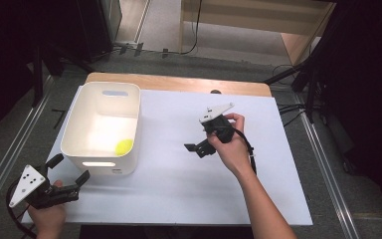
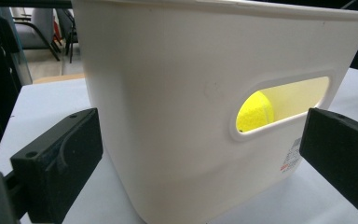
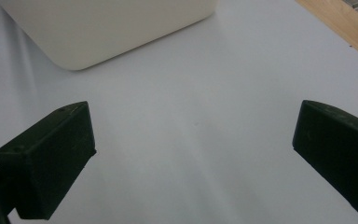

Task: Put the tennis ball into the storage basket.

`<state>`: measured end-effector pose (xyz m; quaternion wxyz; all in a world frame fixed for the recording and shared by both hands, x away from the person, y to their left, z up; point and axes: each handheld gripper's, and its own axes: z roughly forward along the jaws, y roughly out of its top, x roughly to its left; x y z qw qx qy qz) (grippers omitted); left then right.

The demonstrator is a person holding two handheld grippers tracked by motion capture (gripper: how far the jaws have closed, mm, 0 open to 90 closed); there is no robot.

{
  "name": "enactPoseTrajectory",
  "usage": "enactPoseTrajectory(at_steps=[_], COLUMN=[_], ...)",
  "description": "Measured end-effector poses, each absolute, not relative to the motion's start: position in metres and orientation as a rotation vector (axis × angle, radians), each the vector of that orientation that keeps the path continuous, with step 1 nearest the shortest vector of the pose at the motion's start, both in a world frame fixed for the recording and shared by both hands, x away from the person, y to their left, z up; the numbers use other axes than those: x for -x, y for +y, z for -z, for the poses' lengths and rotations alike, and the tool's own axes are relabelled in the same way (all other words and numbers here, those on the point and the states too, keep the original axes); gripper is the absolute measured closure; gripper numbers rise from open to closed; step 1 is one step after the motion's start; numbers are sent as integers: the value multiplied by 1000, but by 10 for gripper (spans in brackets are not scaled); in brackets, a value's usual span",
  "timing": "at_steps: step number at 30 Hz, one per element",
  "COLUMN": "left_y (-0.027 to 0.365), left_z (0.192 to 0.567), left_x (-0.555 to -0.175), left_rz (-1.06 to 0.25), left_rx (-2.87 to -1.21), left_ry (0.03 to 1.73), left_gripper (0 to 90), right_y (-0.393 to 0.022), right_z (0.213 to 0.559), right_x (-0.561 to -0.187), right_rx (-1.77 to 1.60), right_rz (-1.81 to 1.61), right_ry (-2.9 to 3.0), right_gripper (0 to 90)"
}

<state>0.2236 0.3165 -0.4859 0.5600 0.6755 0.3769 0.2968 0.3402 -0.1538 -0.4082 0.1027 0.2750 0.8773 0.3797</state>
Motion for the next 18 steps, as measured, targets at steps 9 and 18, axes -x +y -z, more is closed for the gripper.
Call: enactPoseTrajectory(at_steps=[9, 18], left_y=[316, 316], left_z=[486, 486], left_x=[-224, -224], left_rz=[-702, -702], left_rx=[-1594, -1597], left_ry=[884, 885], left_gripper=[0, 0], right_y=[-180, -207], right_z=[421, 433], right_x=[-330, -316], right_rx=[-878, -935], right_rz=[-1169, -1219], right_ry=[2530, 2458], right_gripper=[0, 0])
